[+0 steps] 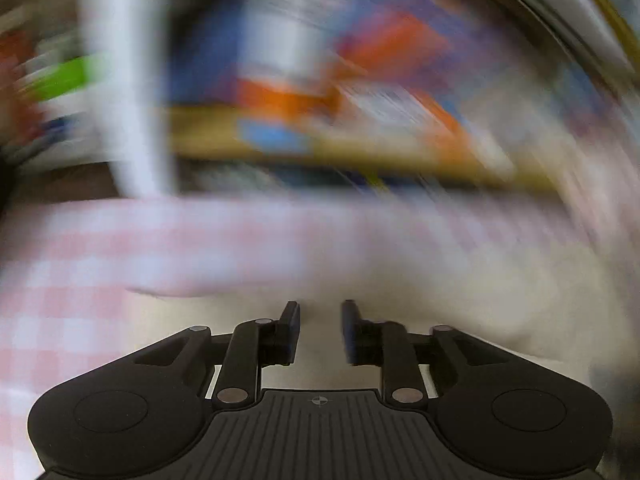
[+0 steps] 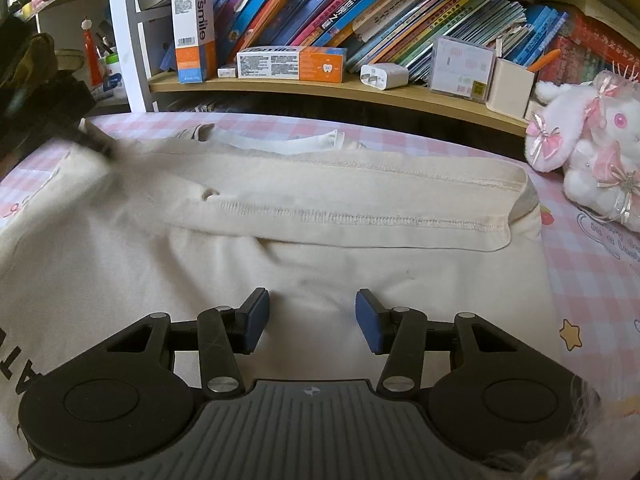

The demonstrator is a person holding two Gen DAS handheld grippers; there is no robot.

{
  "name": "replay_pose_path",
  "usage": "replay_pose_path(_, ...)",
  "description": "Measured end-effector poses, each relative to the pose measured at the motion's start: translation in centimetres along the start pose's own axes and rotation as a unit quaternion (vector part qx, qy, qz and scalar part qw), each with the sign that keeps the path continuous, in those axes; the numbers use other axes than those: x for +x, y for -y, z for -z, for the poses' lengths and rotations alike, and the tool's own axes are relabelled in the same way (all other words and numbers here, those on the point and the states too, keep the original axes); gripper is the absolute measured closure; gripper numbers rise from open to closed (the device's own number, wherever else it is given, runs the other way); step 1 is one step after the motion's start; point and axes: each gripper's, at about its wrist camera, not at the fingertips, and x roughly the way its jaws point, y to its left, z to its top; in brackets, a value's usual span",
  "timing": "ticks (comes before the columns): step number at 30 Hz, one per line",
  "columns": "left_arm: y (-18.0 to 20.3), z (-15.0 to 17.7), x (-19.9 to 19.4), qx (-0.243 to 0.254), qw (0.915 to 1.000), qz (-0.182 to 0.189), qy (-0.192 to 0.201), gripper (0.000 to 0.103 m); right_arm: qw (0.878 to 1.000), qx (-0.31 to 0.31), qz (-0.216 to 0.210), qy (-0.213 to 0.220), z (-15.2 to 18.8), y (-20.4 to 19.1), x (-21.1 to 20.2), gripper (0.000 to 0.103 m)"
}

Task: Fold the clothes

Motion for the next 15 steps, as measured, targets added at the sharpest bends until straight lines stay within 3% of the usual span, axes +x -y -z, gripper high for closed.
replay_pose_path(2,-2.5,-0.4,-0.3,-0.081,0.9965,-0.017,0.012,0.087,1.000,0.000,-0.004,-0.004,-0.1,0.1,0.0,0.057)
replay_pose_path(3,-2.8,-0.3,-0.6,-0.077,0.9967,-0.020,0.016,0.087,1.000,0.001,-0.007,-0.006,-0.1,0.3,0.0,0.057)
replay_pose_path(7,-0.8,1.7,-2.9,0.048,0.9986,-0.015,0.018,0.085,1.000,0.017,-0.014,-0.008,-0.6,1.6,-0.2,0.058)
replay_pose_path(12,1.2,5.9,-7.0,0.100,0.9926,0.069,0.012,0.082,0.998,0.050,0.046,0.017,-2.0,6.8,-0.5,0.058)
replay_pose_path(15,2.4,8.9,-8.3,0.120,0.9885,0.092,-0.009,0.082,0.997,0.017,0.079,0.009,-2.9,9.8,0.2,0.058)
